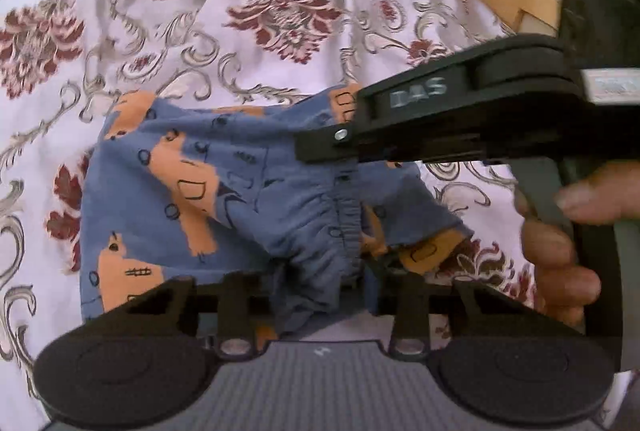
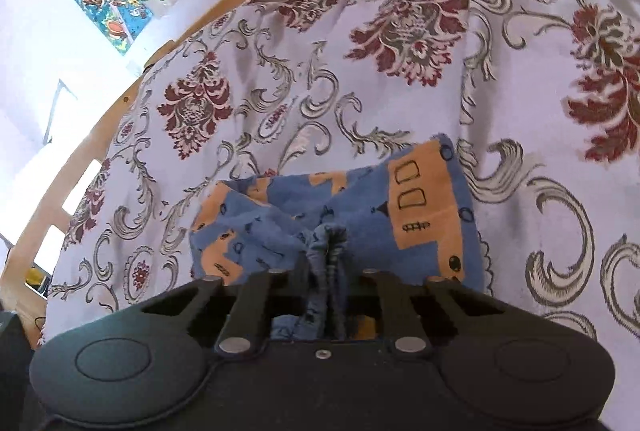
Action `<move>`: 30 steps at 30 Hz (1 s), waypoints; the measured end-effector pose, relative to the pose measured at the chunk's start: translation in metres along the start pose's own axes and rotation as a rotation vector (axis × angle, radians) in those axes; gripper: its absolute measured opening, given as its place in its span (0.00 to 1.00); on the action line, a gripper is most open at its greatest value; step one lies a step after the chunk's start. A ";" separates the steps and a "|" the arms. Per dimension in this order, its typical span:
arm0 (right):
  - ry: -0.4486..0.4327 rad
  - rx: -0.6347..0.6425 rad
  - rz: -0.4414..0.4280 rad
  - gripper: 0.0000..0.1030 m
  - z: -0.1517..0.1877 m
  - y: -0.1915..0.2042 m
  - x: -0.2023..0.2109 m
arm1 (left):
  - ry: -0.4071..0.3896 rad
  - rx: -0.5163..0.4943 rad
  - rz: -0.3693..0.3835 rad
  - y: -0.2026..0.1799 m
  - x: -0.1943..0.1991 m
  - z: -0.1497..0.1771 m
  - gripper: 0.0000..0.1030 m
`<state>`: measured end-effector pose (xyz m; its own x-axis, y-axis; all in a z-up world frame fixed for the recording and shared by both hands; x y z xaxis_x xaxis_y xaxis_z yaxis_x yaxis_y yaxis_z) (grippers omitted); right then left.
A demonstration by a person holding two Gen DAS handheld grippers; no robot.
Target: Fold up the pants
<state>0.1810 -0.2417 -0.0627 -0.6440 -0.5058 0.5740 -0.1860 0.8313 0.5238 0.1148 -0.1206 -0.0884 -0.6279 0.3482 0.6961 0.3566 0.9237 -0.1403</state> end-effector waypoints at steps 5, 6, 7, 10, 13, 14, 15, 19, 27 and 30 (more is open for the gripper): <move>-0.034 0.006 -0.044 0.12 -0.027 0.013 0.021 | -0.021 0.029 0.018 -0.003 0.019 -0.025 0.24; -0.035 0.008 -0.049 0.12 -0.034 0.015 0.024 | -0.029 0.032 0.027 -0.006 0.024 -0.031 0.24; -0.031 0.011 -0.053 0.12 -0.040 0.017 0.027 | -0.032 0.039 0.041 -0.009 0.028 -0.038 0.25; -0.014 0.029 -0.049 0.13 -0.059 0.017 0.033 | -0.014 0.066 0.102 -0.013 0.032 -0.049 0.28; 0.000 0.069 0.010 0.13 -0.067 0.010 0.032 | 0.024 0.100 0.147 -0.016 0.019 -0.049 0.28; 0.009 0.083 0.031 0.13 -0.068 0.005 0.031 | 0.031 0.107 0.163 -0.018 0.014 -0.049 0.27; 0.021 0.093 0.047 0.13 -0.069 0.001 0.029 | 0.035 0.116 0.181 -0.021 0.008 -0.047 0.27; 0.053 0.117 0.132 0.13 -0.063 -0.025 0.018 | 0.055 0.128 0.240 -0.028 -0.020 -0.036 0.27; 0.003 0.066 0.148 0.52 -0.045 -0.048 0.027 | 0.076 0.188 0.387 0.011 0.019 -0.035 0.68; -0.043 0.054 0.129 0.58 -0.031 -0.046 0.054 | 0.036 0.159 0.351 0.046 0.041 -0.046 0.74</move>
Point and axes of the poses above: each gripper's, at about its wrist camera, not at the fingertips, and x roughly against the way its jaws point, y to its left, z to its underside, the point moved 5 cm from there along -x, roughly the way its jaws point, and after that the axes turned 6 degrees about -y, right-handed, at the moved point
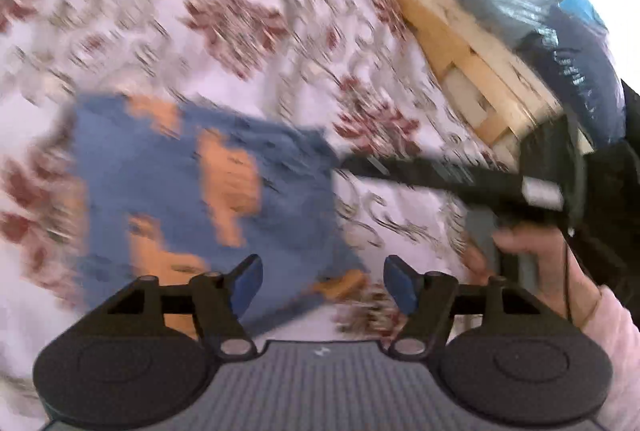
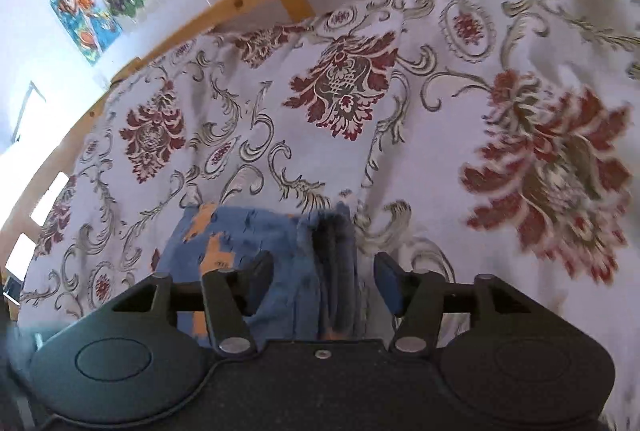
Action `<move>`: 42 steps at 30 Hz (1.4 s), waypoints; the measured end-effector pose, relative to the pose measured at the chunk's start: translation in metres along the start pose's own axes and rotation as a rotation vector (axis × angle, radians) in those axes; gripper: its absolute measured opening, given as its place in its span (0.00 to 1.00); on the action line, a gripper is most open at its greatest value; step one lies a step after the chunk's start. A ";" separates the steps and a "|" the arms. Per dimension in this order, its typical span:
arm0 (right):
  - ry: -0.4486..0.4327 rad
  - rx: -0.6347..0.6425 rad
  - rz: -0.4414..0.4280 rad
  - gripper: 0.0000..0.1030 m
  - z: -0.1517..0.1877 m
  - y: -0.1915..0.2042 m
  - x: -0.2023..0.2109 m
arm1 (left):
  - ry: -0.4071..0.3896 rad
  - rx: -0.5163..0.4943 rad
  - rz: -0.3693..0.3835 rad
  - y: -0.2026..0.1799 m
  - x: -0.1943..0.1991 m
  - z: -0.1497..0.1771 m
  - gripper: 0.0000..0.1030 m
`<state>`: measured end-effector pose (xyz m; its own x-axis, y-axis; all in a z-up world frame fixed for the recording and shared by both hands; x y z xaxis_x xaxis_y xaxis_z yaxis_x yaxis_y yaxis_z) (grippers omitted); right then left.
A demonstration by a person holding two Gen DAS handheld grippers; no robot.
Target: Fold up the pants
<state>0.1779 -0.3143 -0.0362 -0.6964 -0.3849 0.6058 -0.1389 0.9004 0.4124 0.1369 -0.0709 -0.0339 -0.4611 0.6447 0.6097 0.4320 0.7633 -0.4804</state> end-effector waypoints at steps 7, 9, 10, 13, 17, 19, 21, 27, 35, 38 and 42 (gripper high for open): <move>0.003 -0.028 -0.008 0.57 0.034 0.010 -0.002 | -0.083 0.059 -0.344 0.082 0.009 -0.005 0.82; -0.011 -0.084 -0.016 0.52 0.040 0.005 -0.012 | -0.054 0.128 -0.362 0.097 0.002 0.004 0.82; -0.008 -0.084 -0.003 0.49 0.041 0.004 -0.016 | -0.051 0.162 -0.359 0.103 -0.001 0.007 0.82; 0.002 -0.033 0.027 0.32 0.043 0.005 -0.021 | -0.047 0.211 -0.368 0.109 -0.007 0.011 0.85; -0.016 -0.047 0.052 0.20 0.042 0.009 -0.003 | -0.036 0.101 -0.431 0.105 -0.010 0.016 0.90; -0.008 0.013 0.071 0.25 0.045 0.016 -0.005 | -0.030 0.108 -0.445 0.103 -0.007 0.018 0.90; 0.009 0.035 0.091 0.45 0.051 0.016 -0.007 | -0.030 0.133 -0.480 0.102 0.004 0.013 0.90; -0.214 0.281 0.225 0.51 0.031 0.050 0.020 | -0.291 -0.082 -0.587 0.076 0.033 -0.022 0.94; -0.127 0.378 0.208 0.27 0.046 0.065 -0.048 | -0.188 -0.185 -0.613 0.107 -0.045 -0.026 0.94; -0.118 0.363 0.228 0.26 0.052 0.048 -0.049 | -0.201 -0.114 -0.555 0.125 -0.041 -0.017 0.97; -0.161 0.273 0.219 0.38 0.045 0.043 -0.027 | -0.188 -0.109 -0.591 0.119 -0.022 -0.022 0.97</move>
Point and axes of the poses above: each gripper's, at about its wrist camera, not at the fingertips, and x roughly against the way its jaws point, y to its left, z to its underside, the point moved 5 cm from there along -x, roughly the way its jaws point, and after that the axes turned 6 degrees about -y, right-handed, at the moved point
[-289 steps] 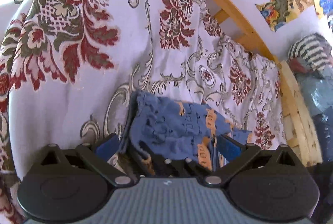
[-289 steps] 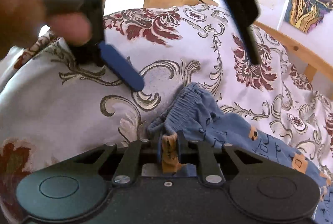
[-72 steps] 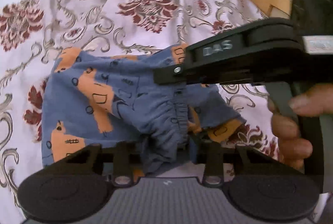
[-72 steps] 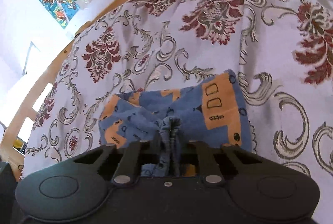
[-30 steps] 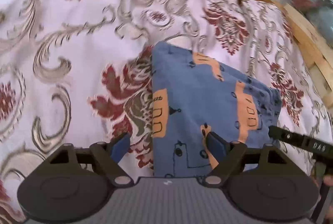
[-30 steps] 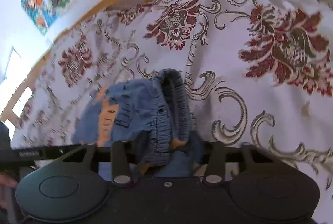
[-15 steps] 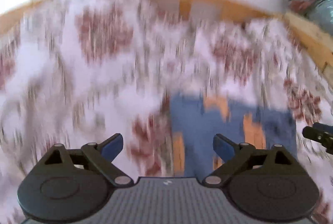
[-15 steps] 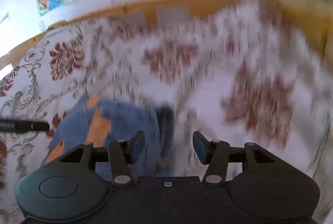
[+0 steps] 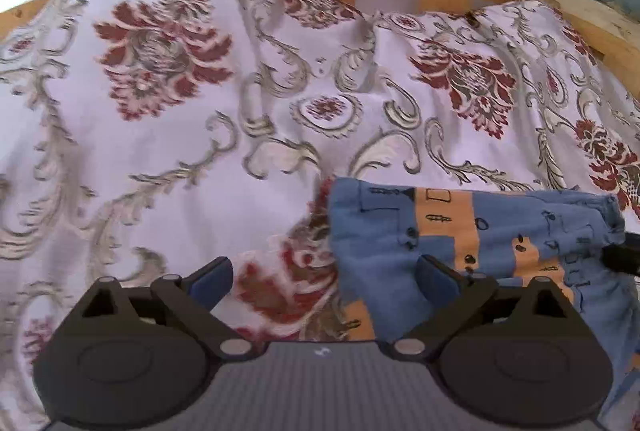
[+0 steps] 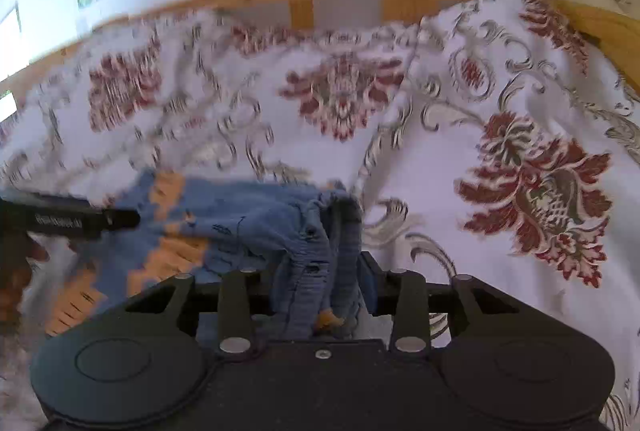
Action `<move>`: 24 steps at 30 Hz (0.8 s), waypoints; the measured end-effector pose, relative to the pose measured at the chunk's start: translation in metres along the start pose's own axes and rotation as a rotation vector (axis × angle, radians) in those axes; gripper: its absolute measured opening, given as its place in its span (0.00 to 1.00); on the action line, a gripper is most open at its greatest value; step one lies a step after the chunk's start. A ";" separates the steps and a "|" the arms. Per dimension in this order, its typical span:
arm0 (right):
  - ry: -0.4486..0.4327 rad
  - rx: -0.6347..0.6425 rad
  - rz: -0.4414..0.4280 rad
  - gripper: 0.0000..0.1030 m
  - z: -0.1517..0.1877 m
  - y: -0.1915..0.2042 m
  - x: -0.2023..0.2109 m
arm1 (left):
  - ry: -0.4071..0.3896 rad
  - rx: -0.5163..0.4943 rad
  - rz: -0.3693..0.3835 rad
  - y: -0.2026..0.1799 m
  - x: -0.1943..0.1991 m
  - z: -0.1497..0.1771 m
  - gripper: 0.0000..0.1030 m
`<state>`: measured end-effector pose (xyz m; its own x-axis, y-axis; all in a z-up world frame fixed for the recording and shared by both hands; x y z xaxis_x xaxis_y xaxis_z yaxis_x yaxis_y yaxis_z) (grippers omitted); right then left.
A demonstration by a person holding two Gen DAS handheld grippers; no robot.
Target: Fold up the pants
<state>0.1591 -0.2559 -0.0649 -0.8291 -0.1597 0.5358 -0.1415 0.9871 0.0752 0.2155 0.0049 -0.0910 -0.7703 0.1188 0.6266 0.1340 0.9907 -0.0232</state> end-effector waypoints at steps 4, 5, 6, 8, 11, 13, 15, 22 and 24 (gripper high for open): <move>-0.033 0.123 -0.006 0.39 0.000 0.021 0.023 | 0.043 0.058 -0.013 0.012 0.028 0.005 0.97; -0.020 0.158 -0.012 0.39 0.003 0.028 0.024 | 0.055 0.066 0.003 0.013 0.033 0.006 0.97; 0.000 0.179 -0.009 0.39 0.005 0.033 0.022 | 0.067 0.066 0.022 0.012 0.037 0.008 0.97; 0.063 0.201 0.005 0.41 0.014 0.039 0.014 | 0.092 0.021 0.015 0.005 0.043 0.015 0.98; 0.078 0.195 0.021 0.44 0.024 0.036 0.009 | 0.197 -0.161 -0.124 -0.002 0.034 0.039 0.97; 0.061 0.192 0.021 0.46 0.022 0.037 0.015 | 0.170 -0.185 -0.141 -0.002 0.039 0.041 0.96; 0.029 0.194 0.027 0.50 0.020 0.039 0.025 | 0.173 -0.174 -0.163 0.000 0.047 0.036 0.96; -0.013 0.135 0.004 0.67 0.019 0.049 0.039 | 0.046 -0.077 -0.119 -0.006 0.086 0.023 1.00; -0.008 0.130 0.012 0.69 0.021 0.052 0.038 | 0.022 -0.055 -0.060 -0.017 0.087 0.022 1.00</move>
Point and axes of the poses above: each gripper's, at about its wrist camera, not at the fingertips, and x roughly against the way its jaws point, y to its left, z to its underside, the point moved 5 cm from there along -x, roughly the way its jaws point, and after that the axes turned 6 degrees about -y, right-handed, at the moved point
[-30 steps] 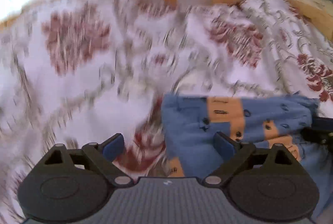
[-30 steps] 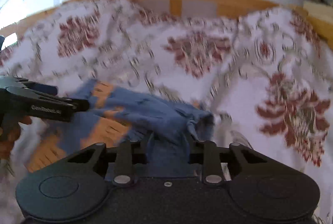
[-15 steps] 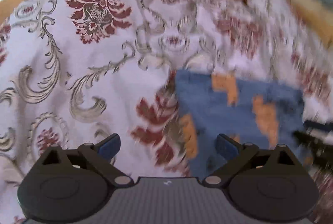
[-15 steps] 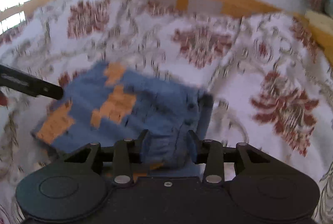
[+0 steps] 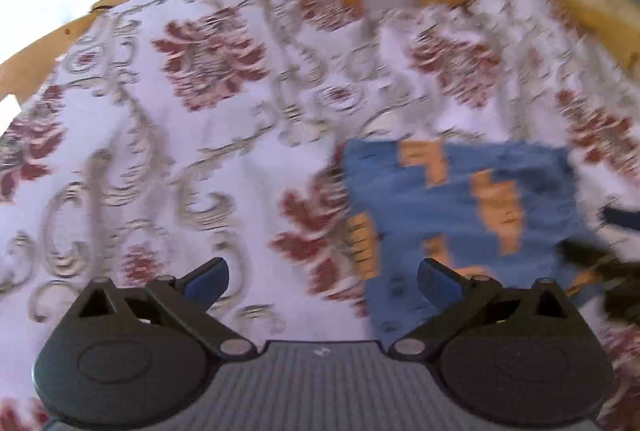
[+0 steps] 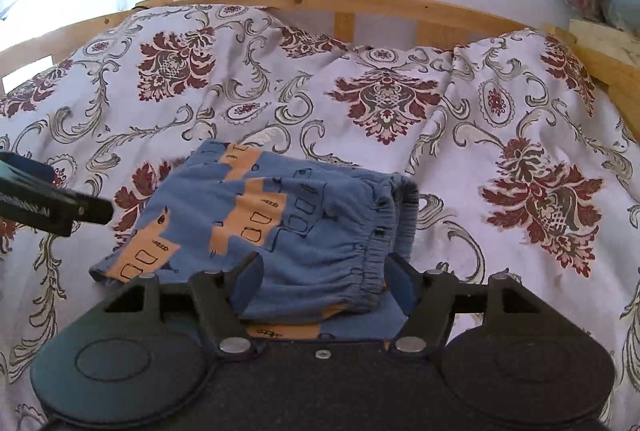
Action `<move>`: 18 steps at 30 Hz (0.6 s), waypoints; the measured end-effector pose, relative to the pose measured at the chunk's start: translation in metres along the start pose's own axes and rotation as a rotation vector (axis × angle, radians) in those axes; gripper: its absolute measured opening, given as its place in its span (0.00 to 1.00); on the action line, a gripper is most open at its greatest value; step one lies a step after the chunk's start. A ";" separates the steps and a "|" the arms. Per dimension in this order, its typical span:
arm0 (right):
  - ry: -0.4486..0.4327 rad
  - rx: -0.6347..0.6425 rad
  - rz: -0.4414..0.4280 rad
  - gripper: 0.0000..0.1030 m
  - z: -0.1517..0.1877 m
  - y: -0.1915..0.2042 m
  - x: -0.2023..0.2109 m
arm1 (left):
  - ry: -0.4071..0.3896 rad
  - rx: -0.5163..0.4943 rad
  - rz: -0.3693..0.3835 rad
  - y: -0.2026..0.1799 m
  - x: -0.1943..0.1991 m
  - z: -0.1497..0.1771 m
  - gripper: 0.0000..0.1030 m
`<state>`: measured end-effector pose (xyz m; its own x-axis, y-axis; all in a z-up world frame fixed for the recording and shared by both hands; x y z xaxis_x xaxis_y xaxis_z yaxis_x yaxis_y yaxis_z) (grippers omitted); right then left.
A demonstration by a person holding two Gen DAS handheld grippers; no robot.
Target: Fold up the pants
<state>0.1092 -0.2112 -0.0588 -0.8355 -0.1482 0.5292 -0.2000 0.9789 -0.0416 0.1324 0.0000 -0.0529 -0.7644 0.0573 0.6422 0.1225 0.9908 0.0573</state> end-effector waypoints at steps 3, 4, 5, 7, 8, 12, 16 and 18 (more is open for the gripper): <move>0.054 -0.011 0.001 0.71 0.009 0.000 -0.009 | 0.059 -0.016 0.018 -0.014 -0.014 0.011 1.00; 0.082 -0.011 0.007 0.71 0.013 -0.001 -0.012 | 0.082 -0.027 0.009 -0.015 -0.020 0.018 0.99; 0.109 -0.019 0.006 0.72 0.017 -0.003 -0.016 | 0.096 -0.035 -0.001 -0.015 -0.024 0.025 0.99; 0.115 -0.048 -0.008 0.73 0.019 -0.006 -0.017 | 0.107 -0.026 -0.003 -0.012 -0.025 0.031 1.00; 0.118 -0.049 -0.011 0.74 0.019 -0.006 -0.017 | 0.113 -0.010 -0.001 -0.009 -0.026 0.031 1.00; 0.123 -0.020 -0.010 0.75 0.020 -0.003 -0.017 | 0.155 0.017 -0.037 0.001 -0.029 0.036 1.00; 0.127 -0.031 -0.014 0.75 0.020 -0.005 -0.017 | 0.173 -0.004 -0.064 0.003 -0.031 0.041 1.00; 0.128 -0.029 -0.015 0.76 0.020 -0.005 -0.017 | 0.174 -0.005 -0.066 0.004 -0.030 0.041 1.00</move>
<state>0.1141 -0.2165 -0.0849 -0.7599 -0.1452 0.6337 -0.1954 0.9807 -0.0095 0.1297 0.0068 -0.1036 -0.6502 -0.0301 0.7592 0.0794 0.9911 0.1073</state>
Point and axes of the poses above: each gripper's, at about its wrist camera, not at the fingertips, and x roughly against the way its jaws point, y to its left, z to its underside, the point moved 5 cm from there along -x, roughly the way its jaws point, and after that the axes turned 6 degrees about -y, right-handed, at the moved point
